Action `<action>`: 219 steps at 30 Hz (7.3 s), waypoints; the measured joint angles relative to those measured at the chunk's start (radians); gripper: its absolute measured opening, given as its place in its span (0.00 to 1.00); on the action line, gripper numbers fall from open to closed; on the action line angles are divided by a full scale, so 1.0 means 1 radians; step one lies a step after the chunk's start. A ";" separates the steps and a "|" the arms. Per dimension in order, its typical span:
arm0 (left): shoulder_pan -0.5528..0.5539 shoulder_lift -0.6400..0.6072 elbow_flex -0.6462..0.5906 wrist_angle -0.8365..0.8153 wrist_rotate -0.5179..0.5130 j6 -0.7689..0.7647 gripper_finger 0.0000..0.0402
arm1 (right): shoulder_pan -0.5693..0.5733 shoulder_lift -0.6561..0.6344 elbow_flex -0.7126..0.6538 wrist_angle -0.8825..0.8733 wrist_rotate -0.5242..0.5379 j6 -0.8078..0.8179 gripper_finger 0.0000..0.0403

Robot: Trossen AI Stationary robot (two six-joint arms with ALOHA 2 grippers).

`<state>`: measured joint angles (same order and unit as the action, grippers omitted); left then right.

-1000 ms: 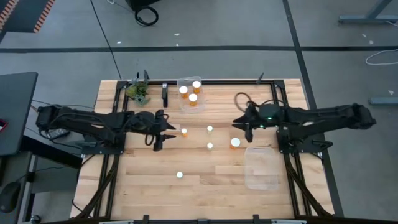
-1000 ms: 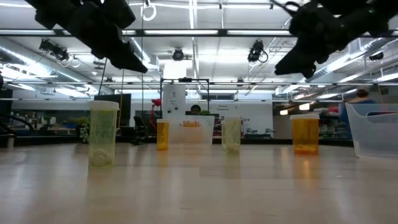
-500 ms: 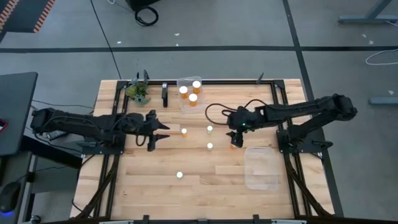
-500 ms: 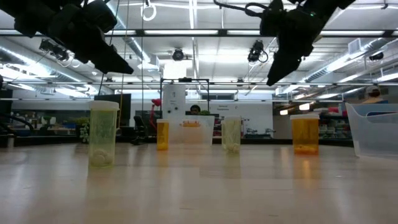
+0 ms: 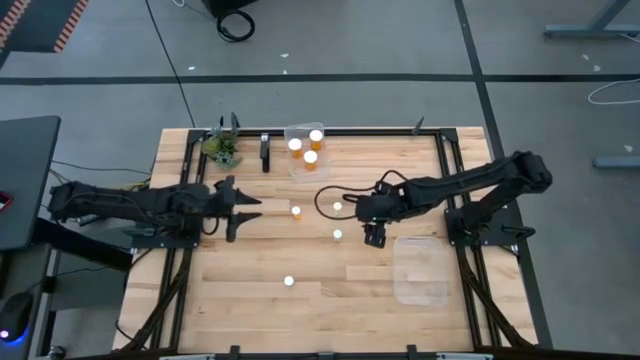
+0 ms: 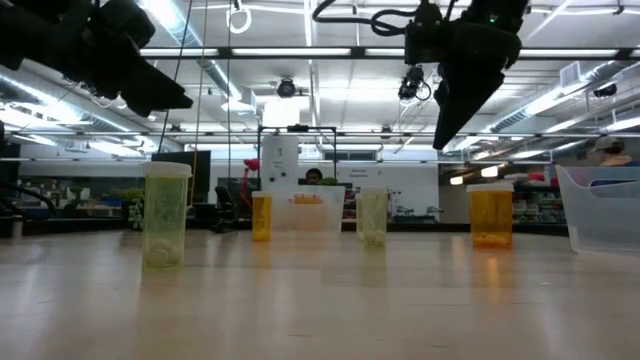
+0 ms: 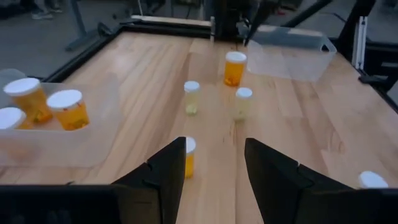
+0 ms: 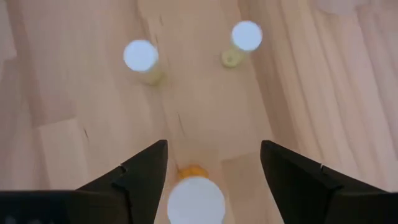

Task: Pick and place medicine bottles into bin by pill shape (circle, oval)
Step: Put the orange capsule bottle into the top transparent bin

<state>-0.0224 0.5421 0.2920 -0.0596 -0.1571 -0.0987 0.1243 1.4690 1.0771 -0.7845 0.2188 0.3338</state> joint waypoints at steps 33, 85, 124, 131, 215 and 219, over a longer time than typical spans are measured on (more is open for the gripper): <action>-0.092 -0.436 -0.255 0.046 -0.086 -0.037 0.43 | 0.030 0.092 -0.057 -0.034 -0.018 0.128 0.66; -0.116 -0.430 -0.284 0.097 -0.108 -0.073 0.43 | -0.200 0.091 0.040 -0.012 -0.118 -0.008 0.57; -0.116 -0.431 -0.286 0.154 -0.102 -0.031 0.44 | -0.398 0.359 0.633 -0.245 -0.122 -0.323 0.57; -0.116 -0.431 -0.285 0.159 -0.102 -0.046 0.44 | -0.397 0.359 0.634 -0.232 -0.122 -0.346 0.57; -0.116 -0.431 -0.284 0.175 -0.101 0.267 0.44 | -0.508 0.358 0.633 -0.155 -0.130 -0.517 0.58; -0.116 -0.431 -0.284 0.175 -0.101 0.267 0.43 | -0.508 0.358 0.633 -0.155 -0.130 -0.517 0.58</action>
<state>-0.1379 0.1111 0.0078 0.1150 -0.2577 0.1682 -0.3836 1.8267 1.7103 -0.9398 0.0887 -0.1837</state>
